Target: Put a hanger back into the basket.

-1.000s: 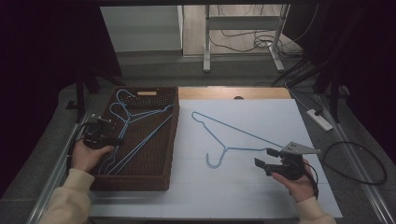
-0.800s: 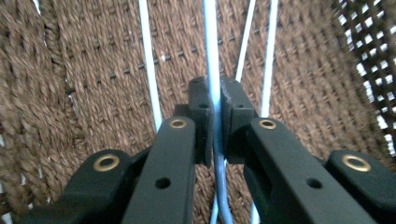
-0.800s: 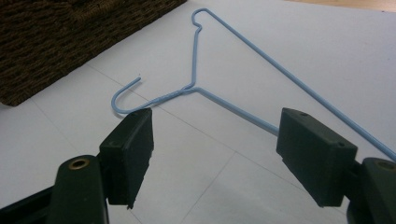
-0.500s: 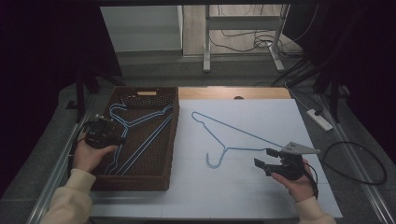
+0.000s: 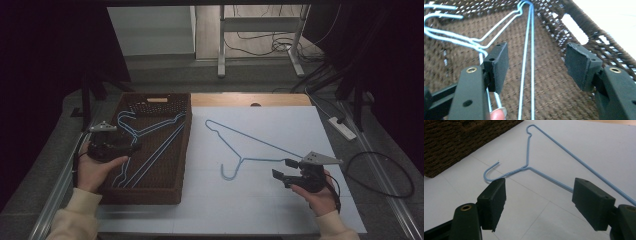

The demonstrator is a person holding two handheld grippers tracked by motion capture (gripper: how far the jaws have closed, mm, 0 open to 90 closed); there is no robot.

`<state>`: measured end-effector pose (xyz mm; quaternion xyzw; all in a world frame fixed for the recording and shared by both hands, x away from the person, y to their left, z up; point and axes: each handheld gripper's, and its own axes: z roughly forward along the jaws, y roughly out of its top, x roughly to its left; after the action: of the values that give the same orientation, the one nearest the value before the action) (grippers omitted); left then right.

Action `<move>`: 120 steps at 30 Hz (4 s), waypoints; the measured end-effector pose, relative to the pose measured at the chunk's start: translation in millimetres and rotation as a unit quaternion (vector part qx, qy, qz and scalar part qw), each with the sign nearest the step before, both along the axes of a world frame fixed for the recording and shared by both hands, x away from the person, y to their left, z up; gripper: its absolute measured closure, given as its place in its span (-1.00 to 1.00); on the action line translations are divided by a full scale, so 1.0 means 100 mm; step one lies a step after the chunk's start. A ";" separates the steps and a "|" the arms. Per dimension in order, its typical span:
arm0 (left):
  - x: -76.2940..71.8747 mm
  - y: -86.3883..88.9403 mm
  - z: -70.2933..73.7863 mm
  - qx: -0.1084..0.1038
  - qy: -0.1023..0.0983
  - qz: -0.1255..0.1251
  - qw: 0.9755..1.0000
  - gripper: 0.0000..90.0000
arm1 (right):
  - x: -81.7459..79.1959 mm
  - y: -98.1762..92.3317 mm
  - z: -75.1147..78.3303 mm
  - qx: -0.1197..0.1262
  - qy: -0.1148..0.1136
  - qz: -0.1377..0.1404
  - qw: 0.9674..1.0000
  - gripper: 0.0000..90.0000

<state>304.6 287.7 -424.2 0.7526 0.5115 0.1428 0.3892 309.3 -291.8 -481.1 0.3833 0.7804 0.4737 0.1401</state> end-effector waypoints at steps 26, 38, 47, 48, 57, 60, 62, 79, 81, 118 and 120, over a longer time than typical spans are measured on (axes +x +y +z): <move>-0.58 -0.54 0.01 -0.045 -0.087 -0.087 0.991 -0.22 | 0.07 0.02 -0.04 -0.016 0.002 0.006 1.000 -0.38; -0.66 -0.60 -0.05 -0.060 -0.091 -0.091 0.990 -0.21 | 0.06 0.03 -0.03 -0.020 0.000 0.007 1.000 -0.38; -0.66 -0.62 -0.10 -0.060 -0.090 -0.092 0.990 -0.21 | 0.05 0.04 -0.01 -0.019 -0.002 0.010 1.000 -0.37; -0.66 -0.62 -0.10 -0.060 -0.090 -0.092 0.990 -0.21 | 0.05 0.04 -0.01 -0.022 -0.002 0.009 1.000 -0.37; -0.66 -0.65 -0.11 -0.060 -0.090 -0.103 0.989 -0.22 | 0.06 0.05 0.06 -0.034 -0.001 0.004 0.999 -0.34; -0.66 -0.64 -0.12 -0.060 -0.090 -0.103 0.989 -0.22 | 0.06 0.05 0.09 -0.038 -0.001 0.003 0.999 -0.35; -0.66 -0.64 -0.12 -0.060 -0.090 -0.103 0.989 -0.22 | 0.07 0.06 0.10 -0.040 0.001 0.004 0.999 -0.35; -0.63 -0.70 -0.18 -0.051 -0.072 -0.113 0.990 -0.23 | 0.22 0.16 0.15 -0.124 0.002 0.010 0.992 0.07; -0.63 -0.71 -0.17 -0.050 -0.072 -0.113 0.990 -0.23 | 0.30 0.17 0.16 -0.138 0.006 0.009 0.990 0.17; -0.61 -0.71 -0.17 -0.053 -0.066 -0.113 0.990 -0.25 | 1.05 0.01 -0.15 -0.284 0.127 -0.037 0.950 1.00; -0.61 -0.71 -0.16 -0.053 -0.066 -0.114 0.990 -0.25 | 1.04 0.00 -0.15 -0.282 0.130 -0.036 0.950 1.00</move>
<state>243.4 216.3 -440.5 0.7733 0.4022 0.1200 0.4752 413.7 -291.9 -496.2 0.4146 0.8791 0.1753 0.1565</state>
